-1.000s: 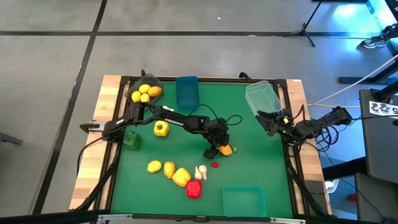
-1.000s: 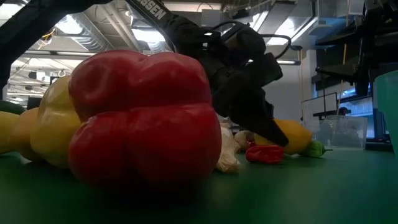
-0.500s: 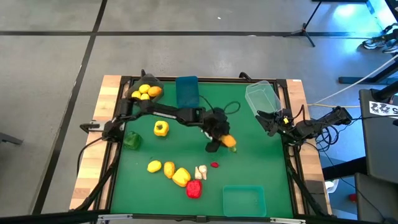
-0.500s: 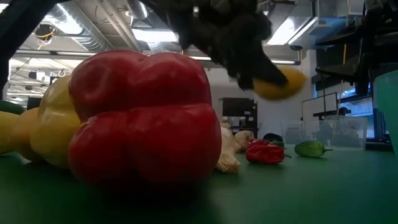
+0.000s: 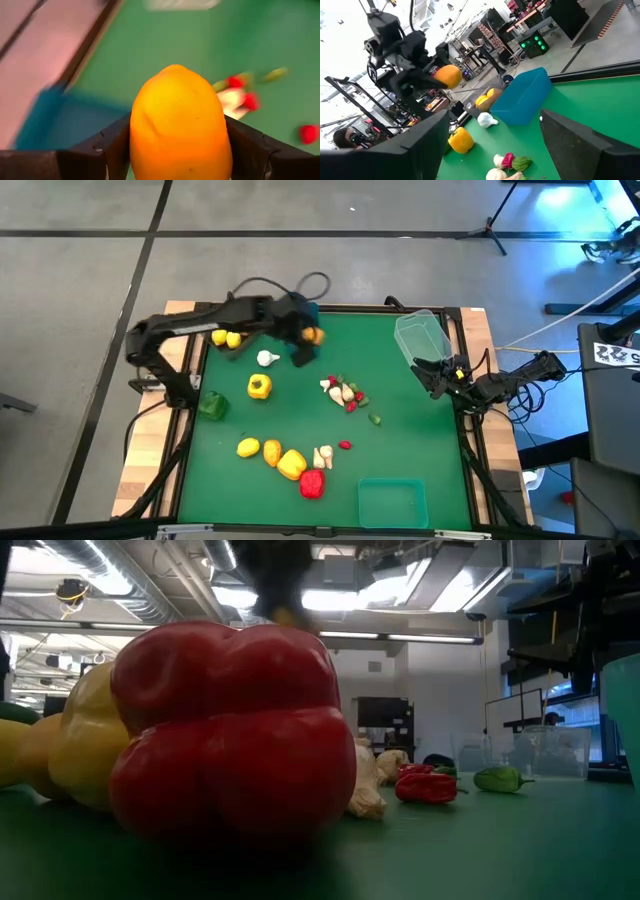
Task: Sort produce into baskets
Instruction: Put the right orange lemon into the black bin
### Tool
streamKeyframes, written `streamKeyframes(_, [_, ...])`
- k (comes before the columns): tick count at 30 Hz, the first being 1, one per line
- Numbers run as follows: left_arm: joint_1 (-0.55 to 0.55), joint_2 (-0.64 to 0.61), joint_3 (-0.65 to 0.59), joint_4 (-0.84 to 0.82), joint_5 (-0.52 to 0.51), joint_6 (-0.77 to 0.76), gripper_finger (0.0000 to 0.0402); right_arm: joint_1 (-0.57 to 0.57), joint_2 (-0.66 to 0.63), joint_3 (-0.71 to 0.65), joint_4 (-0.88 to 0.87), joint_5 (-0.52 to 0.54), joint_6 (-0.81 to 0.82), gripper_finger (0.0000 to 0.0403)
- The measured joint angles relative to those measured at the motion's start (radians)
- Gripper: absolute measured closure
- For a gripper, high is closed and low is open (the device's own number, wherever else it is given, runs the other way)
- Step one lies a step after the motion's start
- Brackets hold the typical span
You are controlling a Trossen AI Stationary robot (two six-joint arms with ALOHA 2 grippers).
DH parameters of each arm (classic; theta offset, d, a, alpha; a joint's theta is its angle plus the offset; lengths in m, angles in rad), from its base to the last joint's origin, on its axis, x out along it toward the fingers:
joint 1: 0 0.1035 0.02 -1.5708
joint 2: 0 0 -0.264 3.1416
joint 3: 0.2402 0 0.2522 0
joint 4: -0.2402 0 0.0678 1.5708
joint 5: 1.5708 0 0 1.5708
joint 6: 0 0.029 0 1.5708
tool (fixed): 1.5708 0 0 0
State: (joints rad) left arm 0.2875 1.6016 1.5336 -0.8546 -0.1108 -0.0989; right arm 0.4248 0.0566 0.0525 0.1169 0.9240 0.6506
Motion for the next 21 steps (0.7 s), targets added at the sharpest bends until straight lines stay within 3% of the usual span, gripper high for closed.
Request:
streamKeyframes(5, [0.054, -0.164, -0.131, -0.16, -0.166, -0.069, 0.0151, 0.0, 0.0, 0.0, -0.001, 0.0, 0.0, 0.01])
streamKeyframes(12, [0.158, -0.383, -0.408, -0.196, -0.254, -0.338, 0.0151, 0.0, 0.0, 0.0, -0.008, 0.0, 0.0, 0.01])
streamKeyframes(16, [0.218, -0.422, -0.507, -0.226, -0.263, -0.45, 0.0151, 0.0, 0.0, 0.0, -0.008, 0.007, 0.0, 0.01])
streamKeyframes(21, [0.261, -0.414, -0.584, -0.23, -0.282, -0.455, 0.0151, 0.0, 0.0, 0.0, -0.008, 0.027, 0.0, 0.01])
